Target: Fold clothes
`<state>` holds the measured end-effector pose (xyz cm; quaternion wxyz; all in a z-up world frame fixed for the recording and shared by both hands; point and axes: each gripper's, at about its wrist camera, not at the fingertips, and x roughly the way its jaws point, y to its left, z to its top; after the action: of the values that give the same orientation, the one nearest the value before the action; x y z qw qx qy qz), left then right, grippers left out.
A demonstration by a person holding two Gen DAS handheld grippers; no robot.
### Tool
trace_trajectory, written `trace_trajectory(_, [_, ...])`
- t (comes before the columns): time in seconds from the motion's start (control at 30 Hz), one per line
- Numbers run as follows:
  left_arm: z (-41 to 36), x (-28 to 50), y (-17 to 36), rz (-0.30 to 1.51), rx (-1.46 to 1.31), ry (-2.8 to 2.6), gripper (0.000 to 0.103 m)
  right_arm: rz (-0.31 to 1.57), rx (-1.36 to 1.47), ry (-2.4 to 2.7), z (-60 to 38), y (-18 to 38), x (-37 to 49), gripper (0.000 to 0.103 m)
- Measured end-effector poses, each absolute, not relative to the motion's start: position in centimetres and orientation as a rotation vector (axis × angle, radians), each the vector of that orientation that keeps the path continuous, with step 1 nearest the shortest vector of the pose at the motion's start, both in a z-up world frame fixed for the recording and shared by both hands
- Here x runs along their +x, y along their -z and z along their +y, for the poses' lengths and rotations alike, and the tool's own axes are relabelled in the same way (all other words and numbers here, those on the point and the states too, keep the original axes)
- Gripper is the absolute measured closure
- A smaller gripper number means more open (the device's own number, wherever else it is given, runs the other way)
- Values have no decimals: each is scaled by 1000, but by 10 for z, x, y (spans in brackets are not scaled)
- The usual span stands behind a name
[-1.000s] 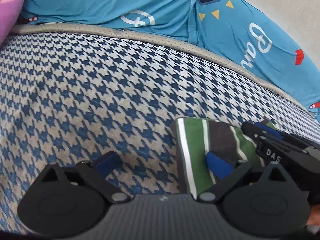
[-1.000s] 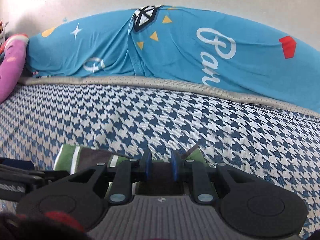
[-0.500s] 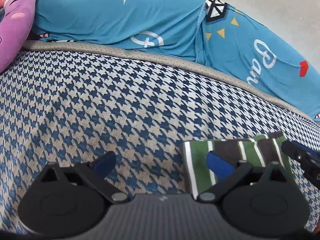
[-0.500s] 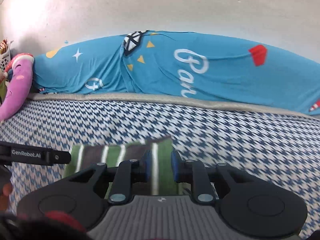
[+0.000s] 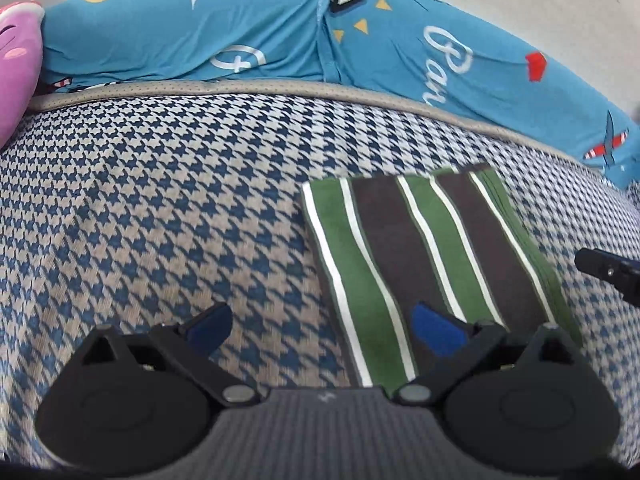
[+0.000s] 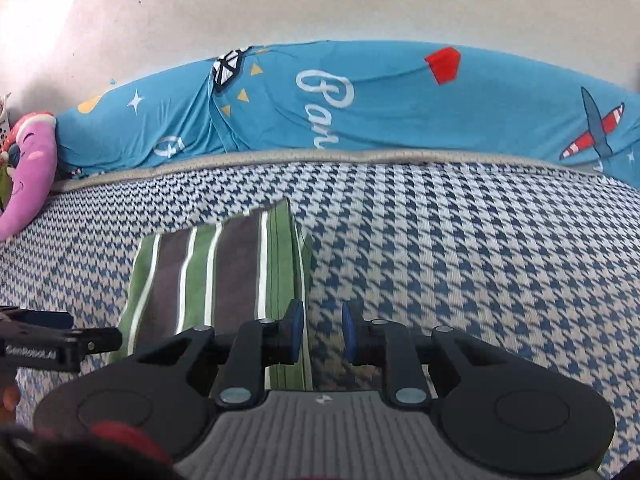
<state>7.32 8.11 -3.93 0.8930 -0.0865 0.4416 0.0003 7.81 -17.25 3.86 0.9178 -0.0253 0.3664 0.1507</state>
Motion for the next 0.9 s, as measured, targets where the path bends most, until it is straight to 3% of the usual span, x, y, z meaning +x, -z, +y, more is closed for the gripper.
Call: trace_trajectory(0.9, [58,59,73,975,-98,-8,0,886,-118,-211,-155,-6,111,82])
